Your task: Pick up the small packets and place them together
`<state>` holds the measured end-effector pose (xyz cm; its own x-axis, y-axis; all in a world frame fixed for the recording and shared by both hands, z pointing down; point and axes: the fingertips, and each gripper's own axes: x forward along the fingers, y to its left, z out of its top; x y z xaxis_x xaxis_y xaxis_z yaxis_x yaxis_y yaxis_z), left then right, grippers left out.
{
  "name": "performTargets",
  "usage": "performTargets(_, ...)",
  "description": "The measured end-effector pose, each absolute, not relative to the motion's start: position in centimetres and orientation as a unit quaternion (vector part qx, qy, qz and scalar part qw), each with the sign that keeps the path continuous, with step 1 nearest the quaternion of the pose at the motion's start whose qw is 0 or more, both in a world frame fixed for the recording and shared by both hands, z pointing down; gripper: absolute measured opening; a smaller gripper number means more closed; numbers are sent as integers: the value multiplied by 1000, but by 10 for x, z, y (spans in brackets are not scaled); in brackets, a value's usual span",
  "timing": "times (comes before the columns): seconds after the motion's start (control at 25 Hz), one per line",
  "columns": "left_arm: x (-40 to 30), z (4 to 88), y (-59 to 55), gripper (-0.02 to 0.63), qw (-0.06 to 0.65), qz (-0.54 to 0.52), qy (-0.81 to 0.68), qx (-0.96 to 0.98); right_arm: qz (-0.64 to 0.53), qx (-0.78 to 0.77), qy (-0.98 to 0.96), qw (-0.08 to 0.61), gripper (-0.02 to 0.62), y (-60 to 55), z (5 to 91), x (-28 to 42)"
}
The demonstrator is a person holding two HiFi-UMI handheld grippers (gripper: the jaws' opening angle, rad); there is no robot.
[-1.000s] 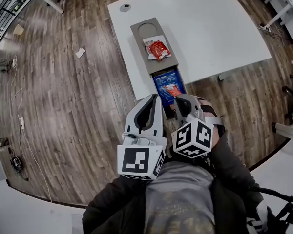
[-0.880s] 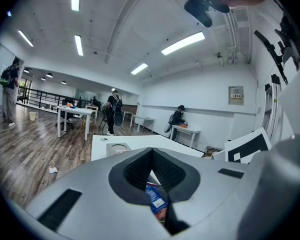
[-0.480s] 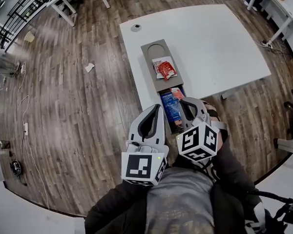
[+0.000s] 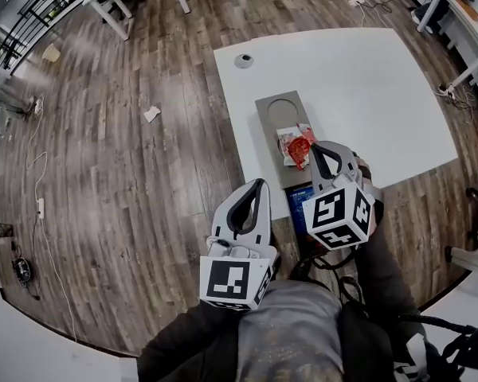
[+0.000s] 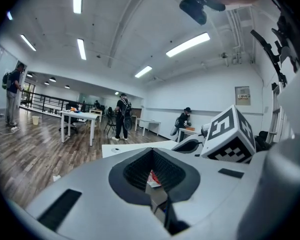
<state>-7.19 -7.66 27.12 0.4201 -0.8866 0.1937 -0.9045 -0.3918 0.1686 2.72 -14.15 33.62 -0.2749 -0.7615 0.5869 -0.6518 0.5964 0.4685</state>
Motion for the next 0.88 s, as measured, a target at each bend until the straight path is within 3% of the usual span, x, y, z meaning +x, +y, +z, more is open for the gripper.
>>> performTargets(0.68, -124, 313, -120, 2, 180, 51, -565, 803, -8, 392, -797, 460, 9, -199, 392, -6)
performTargets(0.88, -125, 312, -117, 0, 177, 52, -571, 800, 16, 364, -813, 454, 92, -190, 396, -14)
